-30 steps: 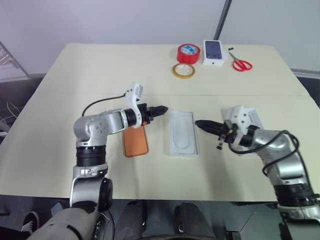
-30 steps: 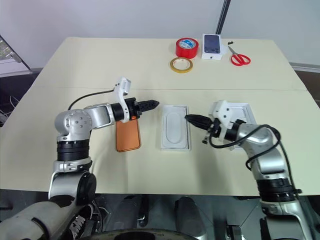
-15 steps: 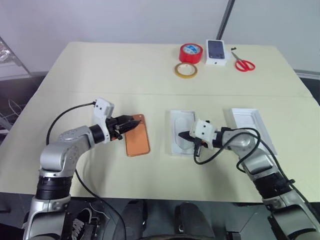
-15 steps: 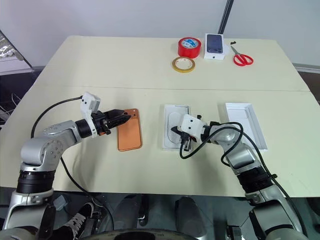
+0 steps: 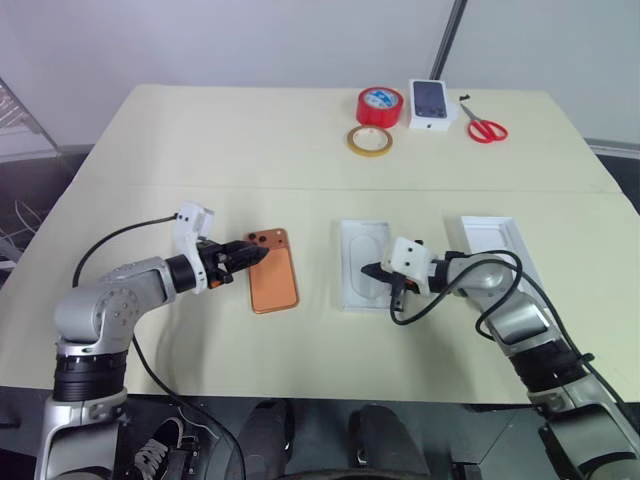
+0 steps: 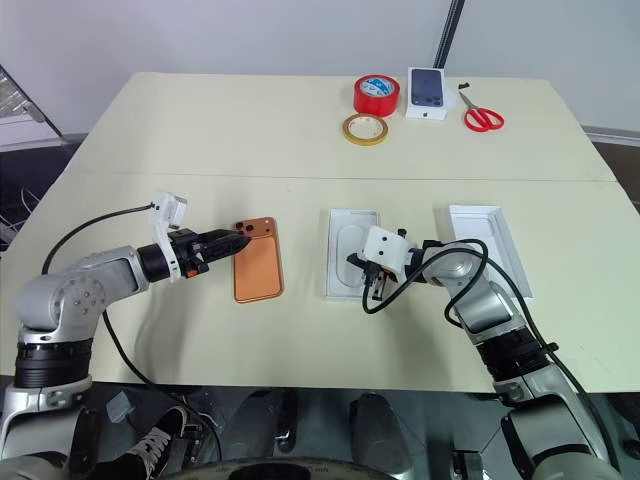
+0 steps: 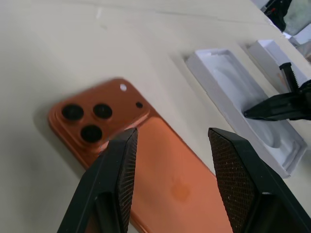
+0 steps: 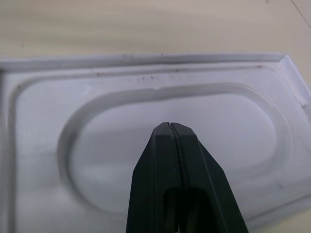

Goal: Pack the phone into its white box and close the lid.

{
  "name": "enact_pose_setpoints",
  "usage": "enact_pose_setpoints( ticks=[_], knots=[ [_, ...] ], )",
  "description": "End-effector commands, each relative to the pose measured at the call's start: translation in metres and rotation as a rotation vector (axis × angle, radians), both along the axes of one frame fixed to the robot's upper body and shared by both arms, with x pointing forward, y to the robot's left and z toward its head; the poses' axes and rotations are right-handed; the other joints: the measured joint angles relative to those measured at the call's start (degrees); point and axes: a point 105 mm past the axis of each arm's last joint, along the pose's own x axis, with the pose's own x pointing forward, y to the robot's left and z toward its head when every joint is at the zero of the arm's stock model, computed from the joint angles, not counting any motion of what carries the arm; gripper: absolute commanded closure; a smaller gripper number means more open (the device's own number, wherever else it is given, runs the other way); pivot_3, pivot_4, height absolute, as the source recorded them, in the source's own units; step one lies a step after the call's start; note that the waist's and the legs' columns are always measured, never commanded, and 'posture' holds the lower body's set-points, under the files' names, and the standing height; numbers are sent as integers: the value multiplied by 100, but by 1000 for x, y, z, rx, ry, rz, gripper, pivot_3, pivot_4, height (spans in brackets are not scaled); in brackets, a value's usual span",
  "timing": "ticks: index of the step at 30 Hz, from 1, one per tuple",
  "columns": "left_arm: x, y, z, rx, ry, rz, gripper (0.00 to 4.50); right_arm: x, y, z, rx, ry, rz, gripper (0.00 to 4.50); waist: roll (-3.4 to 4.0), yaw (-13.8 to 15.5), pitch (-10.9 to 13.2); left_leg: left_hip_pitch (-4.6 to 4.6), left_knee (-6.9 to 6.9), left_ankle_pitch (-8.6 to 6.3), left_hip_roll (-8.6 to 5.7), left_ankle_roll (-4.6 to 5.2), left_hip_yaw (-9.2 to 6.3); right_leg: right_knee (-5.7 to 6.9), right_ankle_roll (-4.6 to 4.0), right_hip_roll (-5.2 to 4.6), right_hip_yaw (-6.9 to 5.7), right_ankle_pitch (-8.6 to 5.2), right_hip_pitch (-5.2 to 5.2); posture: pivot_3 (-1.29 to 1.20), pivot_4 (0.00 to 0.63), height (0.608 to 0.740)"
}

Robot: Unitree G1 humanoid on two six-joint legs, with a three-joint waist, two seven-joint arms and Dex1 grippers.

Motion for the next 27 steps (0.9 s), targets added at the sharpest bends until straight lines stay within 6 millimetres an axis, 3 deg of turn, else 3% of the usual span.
enact_pose_setpoints(
  ticks=[1,11,14,16,18,23,27],
  knots=[
    [1,7,13,-9,-22,12,2045,0,5,5,26,-17,1,4481,0,0,0,0,0,0,0,0,0,0,0,0,0,0,-1,0,150,740],
    [-12,15,9,-79,130,15,2045,21,16,37,123,-135,-42,4481,3,-7,2,-14,-1,1,0,-1,0,5,0,1,1,0,-20,0,150,740],
    [-15,25,9,-124,195,57,2045,20,39,69,280,-167,7,4481,4,-36,3,-23,-1,1,1,-2,0,9,0,3,2,0,-31,0,150,740],
    [-14,32,6,-166,251,102,2045,18,51,77,315,-158,42,4481,4,-29,3,-23,0,2,1,-3,0,15,1,6,2,0,-35,0,150,740],
    [-15,37,-2,-193,301,144,2045,17,66,76,311,-136,66,4481,4,-25,2,-23,1,2,1,-3,0,17,1,8,1,1,-37,0,150,740],
    [-23,30,-16,-216,403,162,2045,9,92,53,162,-117,163,4481,0,3,2,-27,7,2,0,-3,0,17,2,8,0,1,-39,0,150,740],
    [-23,20,-20,-238,414,165,2045,11,100,34,50,-82,167,4481,0,-2,2,-27,12,4,0,-6,0,28,2,8,1,1,-41,0,150,740]
  ],
)
